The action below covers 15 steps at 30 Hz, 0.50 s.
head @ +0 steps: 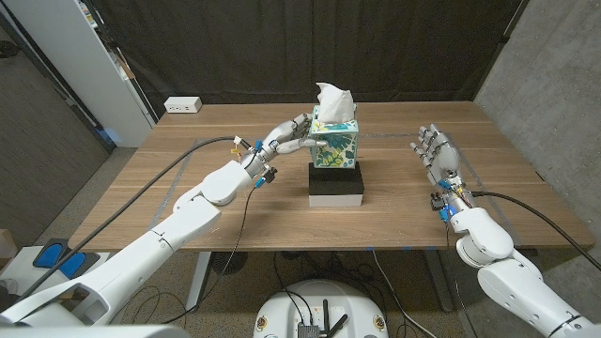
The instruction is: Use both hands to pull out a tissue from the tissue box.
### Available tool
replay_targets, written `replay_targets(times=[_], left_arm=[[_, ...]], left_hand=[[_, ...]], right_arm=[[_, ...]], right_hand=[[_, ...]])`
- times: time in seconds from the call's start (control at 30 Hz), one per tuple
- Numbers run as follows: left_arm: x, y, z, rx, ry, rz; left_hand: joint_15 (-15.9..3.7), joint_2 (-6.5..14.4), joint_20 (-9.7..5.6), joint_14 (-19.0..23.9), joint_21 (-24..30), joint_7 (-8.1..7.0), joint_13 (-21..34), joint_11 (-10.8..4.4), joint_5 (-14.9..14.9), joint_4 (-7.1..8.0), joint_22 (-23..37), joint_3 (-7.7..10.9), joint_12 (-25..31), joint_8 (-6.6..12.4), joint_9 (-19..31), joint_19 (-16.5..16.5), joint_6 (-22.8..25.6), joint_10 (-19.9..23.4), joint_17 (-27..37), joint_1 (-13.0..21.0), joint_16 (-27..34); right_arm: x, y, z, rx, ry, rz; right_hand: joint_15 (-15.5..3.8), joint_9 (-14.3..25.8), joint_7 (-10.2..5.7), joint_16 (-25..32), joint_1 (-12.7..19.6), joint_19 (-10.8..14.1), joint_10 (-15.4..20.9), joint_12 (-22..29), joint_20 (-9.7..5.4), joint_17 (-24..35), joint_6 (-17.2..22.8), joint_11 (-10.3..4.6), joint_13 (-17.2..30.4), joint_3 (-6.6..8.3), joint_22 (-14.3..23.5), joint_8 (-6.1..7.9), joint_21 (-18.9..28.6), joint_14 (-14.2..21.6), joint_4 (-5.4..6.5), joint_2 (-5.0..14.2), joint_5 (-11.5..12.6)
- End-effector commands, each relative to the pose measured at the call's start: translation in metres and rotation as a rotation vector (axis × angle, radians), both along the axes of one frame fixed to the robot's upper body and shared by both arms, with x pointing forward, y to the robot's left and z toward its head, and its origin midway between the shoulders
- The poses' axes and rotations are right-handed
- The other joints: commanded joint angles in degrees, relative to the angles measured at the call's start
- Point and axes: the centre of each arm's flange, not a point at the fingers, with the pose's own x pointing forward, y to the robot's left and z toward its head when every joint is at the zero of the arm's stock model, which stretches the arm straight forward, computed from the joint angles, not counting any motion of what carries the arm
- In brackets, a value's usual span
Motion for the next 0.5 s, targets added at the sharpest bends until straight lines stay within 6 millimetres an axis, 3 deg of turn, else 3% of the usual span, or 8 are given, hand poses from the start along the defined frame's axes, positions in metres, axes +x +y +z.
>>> replay_targets(times=[0.03, 0.5], left_arm=[[0.000, -0.001, -0.004, 0.005, 0.008, -0.004], [-0.001, -0.003, -0.005, 0.008, 0.011, -0.007]], left_hand=[[-0.89, 0.38, 0.10, -0.09, 0.33, -0.08, 0.14, 0.02, 0.55, -0.12, 0.11, 0.45, -0.09, 0.35, 0.30, 0.03, -0.21, -0.05, 0.07, 0.06, 0.16], [-0.88, 0.46, 0.15, -0.25, 0.29, -0.04, 0.38, 0.05, 0.57, -0.12, 0.13, 0.50, -0.25, 0.61, 0.36, -0.17, -0.33, -0.17, 0.08, 0.05, 0.14]], right_arm=[[-0.021, 0.003, 0.021, -0.028, -0.017, 0.024], [-0.044, 0.002, 0.042, 0.011, 0.006, 0.002]], right_hand=[[-0.22, 0.14, 0.07, 0.12, -0.24, 0.23, -0.25, -0.04, -0.17, 0.18, -0.04, 0.16, 0.14, 0.17, 0.14, -0.18, 0.19, -0.29, 0.57, 4.24, 0.26], [0.03, 0.15, 0.25, 0.41, -0.89, 0.86, 0.33, 0.07, -0.25, 0.47, 0.45, 0.32, 0.15, 0.25, 0.14, -0.15, 0.31, 0.12, 1.68, 4.19, 0.31]])
